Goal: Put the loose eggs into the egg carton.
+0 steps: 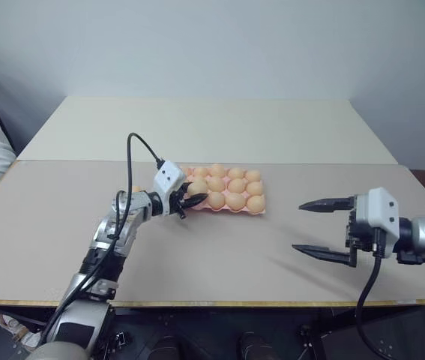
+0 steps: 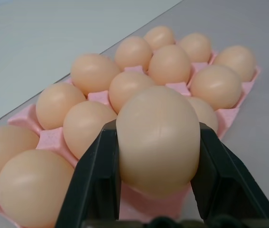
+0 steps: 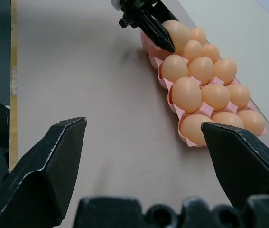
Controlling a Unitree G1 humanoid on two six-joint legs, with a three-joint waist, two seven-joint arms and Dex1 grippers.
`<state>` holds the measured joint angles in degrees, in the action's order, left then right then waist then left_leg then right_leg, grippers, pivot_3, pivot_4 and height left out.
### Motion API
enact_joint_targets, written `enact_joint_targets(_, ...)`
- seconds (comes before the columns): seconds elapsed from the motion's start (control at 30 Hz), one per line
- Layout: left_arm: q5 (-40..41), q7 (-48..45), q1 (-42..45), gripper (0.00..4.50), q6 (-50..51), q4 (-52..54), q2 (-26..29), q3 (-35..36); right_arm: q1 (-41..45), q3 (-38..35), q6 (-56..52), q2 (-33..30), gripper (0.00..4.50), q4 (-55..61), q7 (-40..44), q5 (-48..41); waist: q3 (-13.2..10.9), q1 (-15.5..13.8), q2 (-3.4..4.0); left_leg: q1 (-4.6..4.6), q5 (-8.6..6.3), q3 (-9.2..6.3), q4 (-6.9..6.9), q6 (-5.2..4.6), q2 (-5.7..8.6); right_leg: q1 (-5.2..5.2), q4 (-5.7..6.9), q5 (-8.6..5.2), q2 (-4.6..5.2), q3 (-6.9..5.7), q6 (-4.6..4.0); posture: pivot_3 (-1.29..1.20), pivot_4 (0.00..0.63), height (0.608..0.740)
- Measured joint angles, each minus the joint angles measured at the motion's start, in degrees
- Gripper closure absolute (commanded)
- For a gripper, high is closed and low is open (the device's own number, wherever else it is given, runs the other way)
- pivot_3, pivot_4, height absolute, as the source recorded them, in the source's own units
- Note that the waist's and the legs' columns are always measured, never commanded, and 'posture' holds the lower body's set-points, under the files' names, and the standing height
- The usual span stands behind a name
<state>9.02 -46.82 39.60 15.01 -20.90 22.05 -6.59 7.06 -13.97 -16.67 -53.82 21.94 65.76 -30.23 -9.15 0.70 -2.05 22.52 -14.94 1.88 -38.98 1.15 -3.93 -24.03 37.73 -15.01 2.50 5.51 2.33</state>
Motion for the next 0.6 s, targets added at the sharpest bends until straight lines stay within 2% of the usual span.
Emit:
enact_joint_targets(0.2, 0.07, -0.75, 0.08, 0.03, -0.17, 0.14, -0.11, 0.20, -2.15, -1.41, -0.26, 0.00, 0.00, 1.50, -0.98, -0.46, 0.00, -0.01, 0.00, 0.00, 0.00, 0.00, -0.01, 0.00, 0.00, 0.01, 0.02, 0.01, 0.00, 0.00, 0.01, 0.00, 0.150, 0.740)
enact_joint_targets(0.37, 2.92, -1.93, -1.14, 0.03, 1.59, 7.28, 2.02, 3.24, -2.98, -2.27, -0.38, 0.00, 0.00, 2.78, -1.66, -1.04, 0.00, 0.17, 0.00, -0.01, 0.00, 0.00, 0.00, 0.01, -0.01, 0.00, 0.03, 0.00, 0.00, 0.01, 0.01, 0.00, 0.150, 0.740)
enact_joint_targets(0.5, 7.30, -4.02, -4.32, 0.03, 4.57, 14.70, 7.47, 7.99, -3.08, -2.35, -0.74, 0.01, 0.00, 3.47, -1.84, -2.11, 0.00, 0.27, 0.01, -0.08, 0.00, 0.00, -0.01, 0.01, -0.01, 0.04, 0.09, 0.00, 0.00, 0.01, 0.01, 0.00, 0.150, 0.740)
enact_joint_targets(0.6, 11.27, -7.16, -10.69, 0.03, 6.04, 21.22, 13.71, 12.45, -2.96, -2.31, -0.87, 0.01, 0.00, 3.49, -1.75, -2.56, 0.00, 0.56, 0.01, -0.08, 0.00, 0.02, 0.03, 0.01, -0.04, -0.01, 0.05, 0.00, 0.00, 0.03, 0.01, 0.00, 0.150, 0.740)
